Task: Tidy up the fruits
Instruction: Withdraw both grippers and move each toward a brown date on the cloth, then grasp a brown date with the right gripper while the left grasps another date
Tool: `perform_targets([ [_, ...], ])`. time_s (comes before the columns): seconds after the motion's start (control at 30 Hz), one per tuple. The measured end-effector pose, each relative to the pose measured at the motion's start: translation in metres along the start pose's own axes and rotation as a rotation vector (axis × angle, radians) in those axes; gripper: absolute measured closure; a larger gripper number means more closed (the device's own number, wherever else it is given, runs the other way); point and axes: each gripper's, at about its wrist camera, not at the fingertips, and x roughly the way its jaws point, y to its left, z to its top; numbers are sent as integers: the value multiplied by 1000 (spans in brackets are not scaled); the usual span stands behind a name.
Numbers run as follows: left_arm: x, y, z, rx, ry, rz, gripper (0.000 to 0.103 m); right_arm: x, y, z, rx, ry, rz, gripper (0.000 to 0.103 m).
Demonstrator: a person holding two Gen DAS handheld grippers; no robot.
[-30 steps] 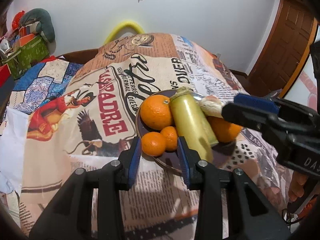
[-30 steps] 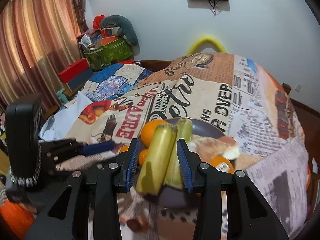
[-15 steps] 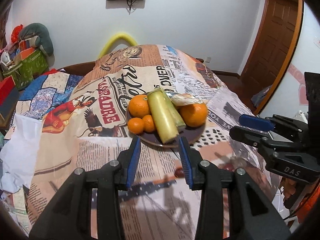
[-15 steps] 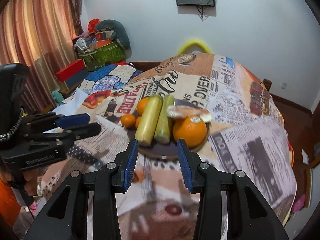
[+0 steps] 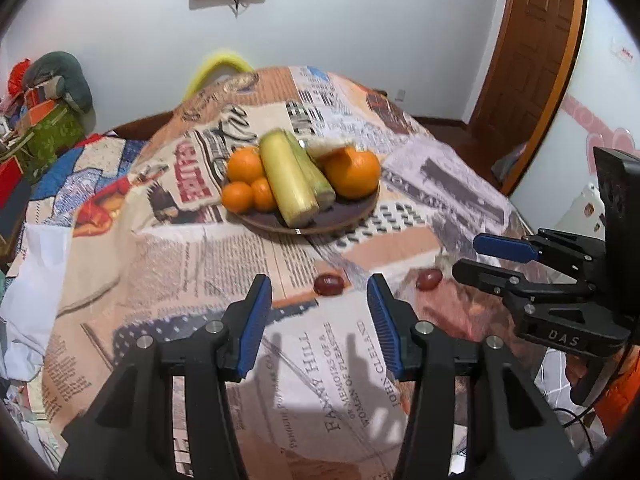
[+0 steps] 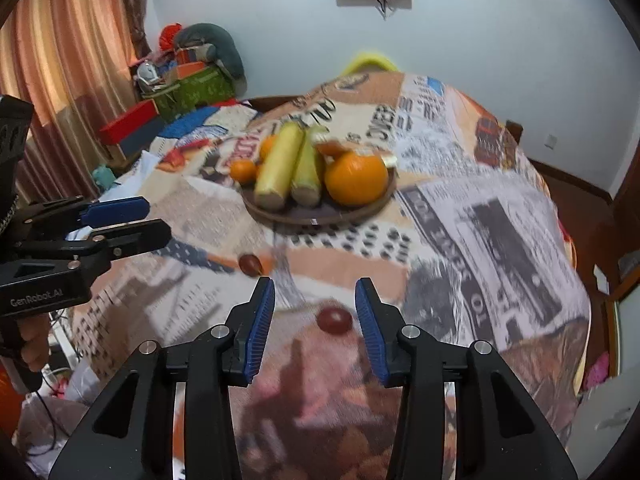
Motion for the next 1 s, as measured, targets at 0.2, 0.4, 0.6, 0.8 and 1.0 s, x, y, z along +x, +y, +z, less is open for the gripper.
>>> perform_targets([
  [0.2, 28, -1, -8, -1, 57, -16, 53, 20, -12, -15, 44, 55, 1, 64],
  [0.4, 57, 5, -12, -13, 110, -30, 54, 44, -13, -20, 34, 95, 3, 64],
  [0.6, 78, 8, -14, -28, 136, -42, 54, 46, -12, -24, 20, 82, 10, 77],
  [0.8, 88, 5, -7, -21, 122, -40, 63, 44, -13, -24, 15, 76, 25, 78],
  [1.0, 91, 1, -3, -9, 121, -65, 80, 41, -16, -21, 34, 70, 33, 78],
])
